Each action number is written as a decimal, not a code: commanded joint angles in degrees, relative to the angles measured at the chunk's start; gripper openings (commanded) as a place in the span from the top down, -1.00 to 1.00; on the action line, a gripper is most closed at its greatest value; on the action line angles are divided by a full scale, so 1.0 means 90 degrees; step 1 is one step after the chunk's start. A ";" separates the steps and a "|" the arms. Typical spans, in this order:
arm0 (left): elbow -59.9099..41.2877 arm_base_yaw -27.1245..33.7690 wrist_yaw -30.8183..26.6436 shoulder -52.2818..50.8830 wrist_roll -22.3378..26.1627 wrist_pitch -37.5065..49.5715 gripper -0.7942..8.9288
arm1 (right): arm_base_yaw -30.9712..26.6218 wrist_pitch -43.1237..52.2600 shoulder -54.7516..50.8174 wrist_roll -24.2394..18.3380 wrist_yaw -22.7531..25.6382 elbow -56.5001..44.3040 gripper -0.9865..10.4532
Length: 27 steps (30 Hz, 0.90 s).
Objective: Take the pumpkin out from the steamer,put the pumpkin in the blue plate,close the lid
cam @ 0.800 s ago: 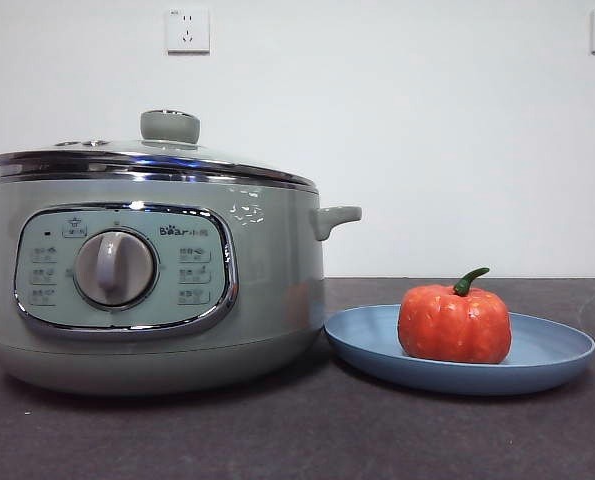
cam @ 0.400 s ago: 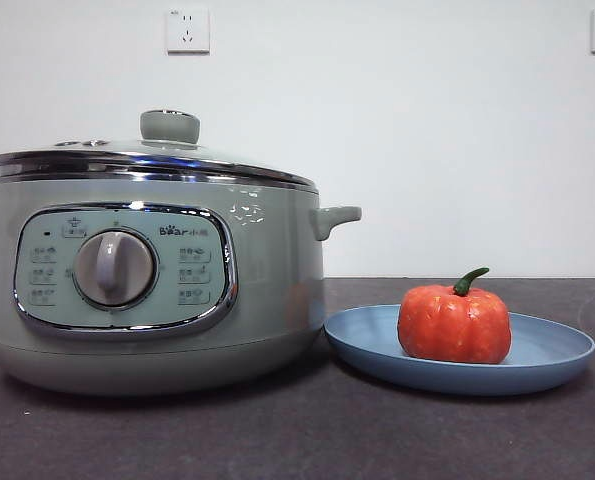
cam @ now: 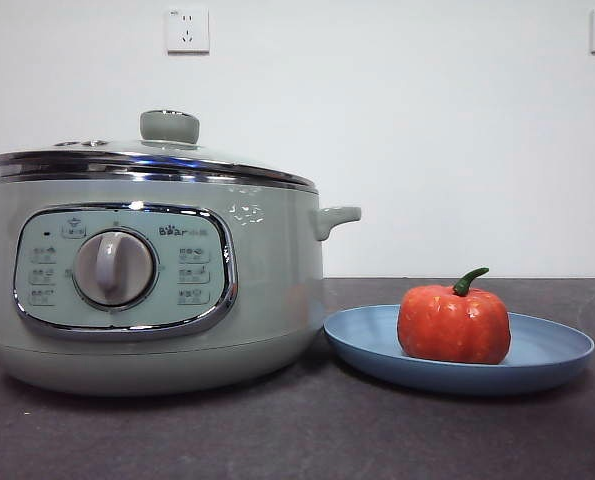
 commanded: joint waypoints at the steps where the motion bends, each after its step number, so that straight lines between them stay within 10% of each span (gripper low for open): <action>1: -0.0053 0.0015 -0.0002 -0.0005 -0.0039 -0.0092 0.84 | -0.0119 0.0272 -0.0294 0.0304 -0.0005 -0.0721 0.83; 27: -0.0053 0.0015 -0.0002 -0.0005 -0.0039 -0.0092 0.84 | -0.0233 -0.0143 -0.1100 0.0668 0.0036 -0.1479 0.83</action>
